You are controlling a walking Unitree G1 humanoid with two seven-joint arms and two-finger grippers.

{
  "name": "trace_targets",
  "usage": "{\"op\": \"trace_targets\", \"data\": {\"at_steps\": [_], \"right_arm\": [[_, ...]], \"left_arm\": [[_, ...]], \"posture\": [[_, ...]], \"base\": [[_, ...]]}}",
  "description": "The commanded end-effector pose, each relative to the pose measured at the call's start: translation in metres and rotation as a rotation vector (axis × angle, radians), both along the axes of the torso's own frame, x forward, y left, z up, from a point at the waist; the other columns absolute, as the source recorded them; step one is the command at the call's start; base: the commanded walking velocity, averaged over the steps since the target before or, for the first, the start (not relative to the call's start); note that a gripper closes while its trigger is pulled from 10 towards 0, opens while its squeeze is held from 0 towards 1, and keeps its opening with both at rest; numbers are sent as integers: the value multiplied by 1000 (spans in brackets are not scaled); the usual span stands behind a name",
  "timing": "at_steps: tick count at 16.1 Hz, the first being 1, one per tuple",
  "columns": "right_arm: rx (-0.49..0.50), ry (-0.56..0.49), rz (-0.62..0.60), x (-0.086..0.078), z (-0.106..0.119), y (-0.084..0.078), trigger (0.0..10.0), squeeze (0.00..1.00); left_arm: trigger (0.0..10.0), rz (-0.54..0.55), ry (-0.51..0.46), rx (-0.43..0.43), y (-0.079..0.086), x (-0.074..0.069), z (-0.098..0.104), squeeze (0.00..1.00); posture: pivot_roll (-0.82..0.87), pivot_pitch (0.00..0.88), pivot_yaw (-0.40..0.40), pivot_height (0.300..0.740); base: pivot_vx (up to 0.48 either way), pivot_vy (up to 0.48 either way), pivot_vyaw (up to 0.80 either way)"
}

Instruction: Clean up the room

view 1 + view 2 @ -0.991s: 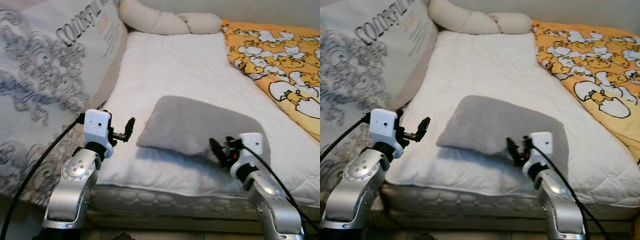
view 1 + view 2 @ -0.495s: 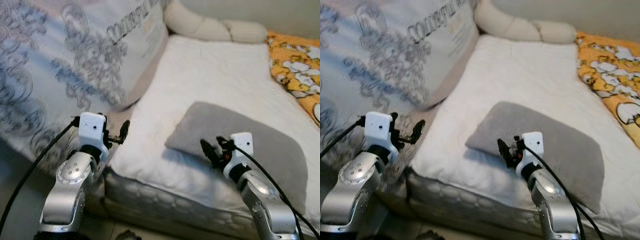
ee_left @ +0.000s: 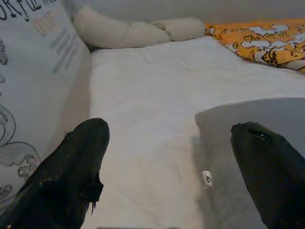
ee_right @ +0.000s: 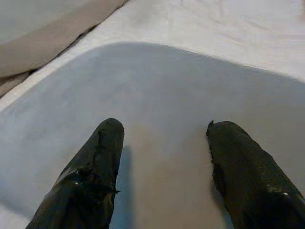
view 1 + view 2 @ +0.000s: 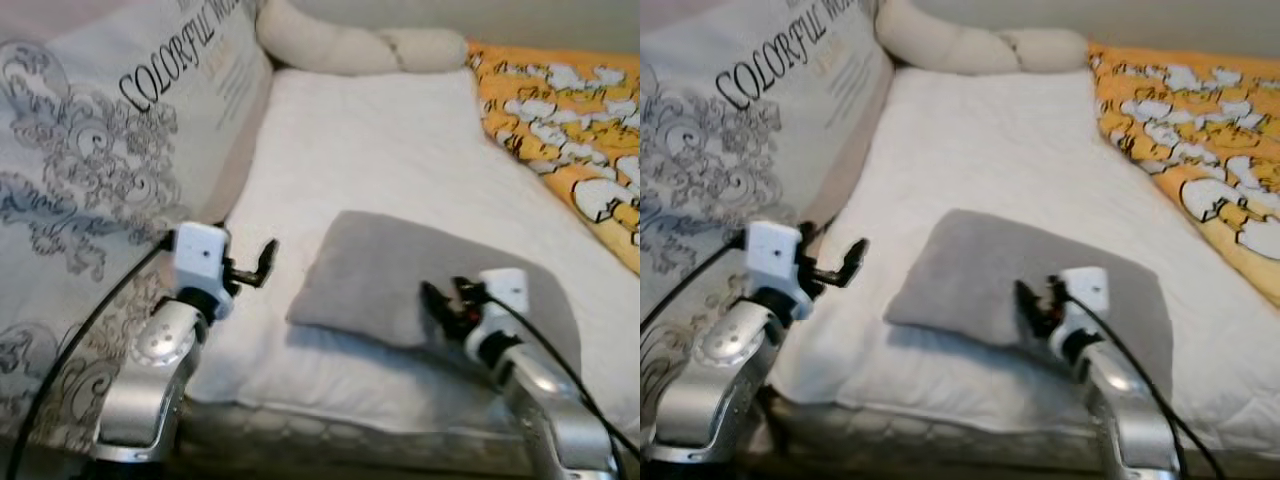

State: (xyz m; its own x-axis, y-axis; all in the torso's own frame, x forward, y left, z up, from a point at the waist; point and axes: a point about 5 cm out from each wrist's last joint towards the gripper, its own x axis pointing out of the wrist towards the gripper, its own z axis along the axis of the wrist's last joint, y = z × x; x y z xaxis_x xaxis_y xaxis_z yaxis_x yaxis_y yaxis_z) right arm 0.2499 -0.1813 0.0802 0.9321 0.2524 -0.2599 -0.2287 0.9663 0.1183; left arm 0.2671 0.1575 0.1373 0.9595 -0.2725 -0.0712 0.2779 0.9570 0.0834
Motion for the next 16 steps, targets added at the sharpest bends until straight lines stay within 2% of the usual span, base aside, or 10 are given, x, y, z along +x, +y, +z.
{"op": "trace_targets", "data": {"at_steps": [1, 4, 7, 10, 11, 12, 14, 15, 16], "right_arm": [[19, -24, 27, 2, 4, 10, 10000, 0], [18, -24, 29, 3, 5, 10, 10000, 0], [17, -25, 33, 3, 5, 10, 10000, 0], [-25, -12, 80, 4, 4, 1, 10000, 0], [-52, 0, 100, 5, 4, -6, 10000, 0], [-72, 9, 113, 5, 4, -10, 10000, 0], [-158, 70, 117, 9, 3, -40, 10000, 0], [-180, 88, 104, 10, 3, -49, 10000, 0], [-206, 108, 82, 10, 5, -63, 10000, 0]], "left_arm": [[10000, 29, 2, 19, 10, -2, 0, 0], [10000, 29, 1, 19, 10, -2, 0, 0], [10000, -1, 12, -5, 8, -3, 0, 0], [10000, -28, 33, 7, 8, -1, -3, 0], [10000, -52, 49, -24, 7, 2, -4, 322], [10000, -75, 59, -42, 6, 3, -4, 1000], [10000, -184, 130, -43, 0, 17, -9, 1000], [10000, -210, 150, -52, -2, 24, -11, 1000], [10000, -254, 190, -71, -6, 35, -14, 1000]], "posture": [[26, 0, 0, 740], [28, 0, -1, 740], [29, 0, -2, 740], [25, 0, 2, 740], [24, 0, 3, 740], [24, 0, 3, 740], [23, 0, 0, 740], [20, 0, 0, 740], [11, 0, 5, 740]], "base": [[247, 0, 0], [245, 0, 0], [0, 0, 0], [0, 0, 0], [0, 0, 0], [0, 0, 0], [0, 0, 0], [0, 0, 0], [0, 0, 0]]}}
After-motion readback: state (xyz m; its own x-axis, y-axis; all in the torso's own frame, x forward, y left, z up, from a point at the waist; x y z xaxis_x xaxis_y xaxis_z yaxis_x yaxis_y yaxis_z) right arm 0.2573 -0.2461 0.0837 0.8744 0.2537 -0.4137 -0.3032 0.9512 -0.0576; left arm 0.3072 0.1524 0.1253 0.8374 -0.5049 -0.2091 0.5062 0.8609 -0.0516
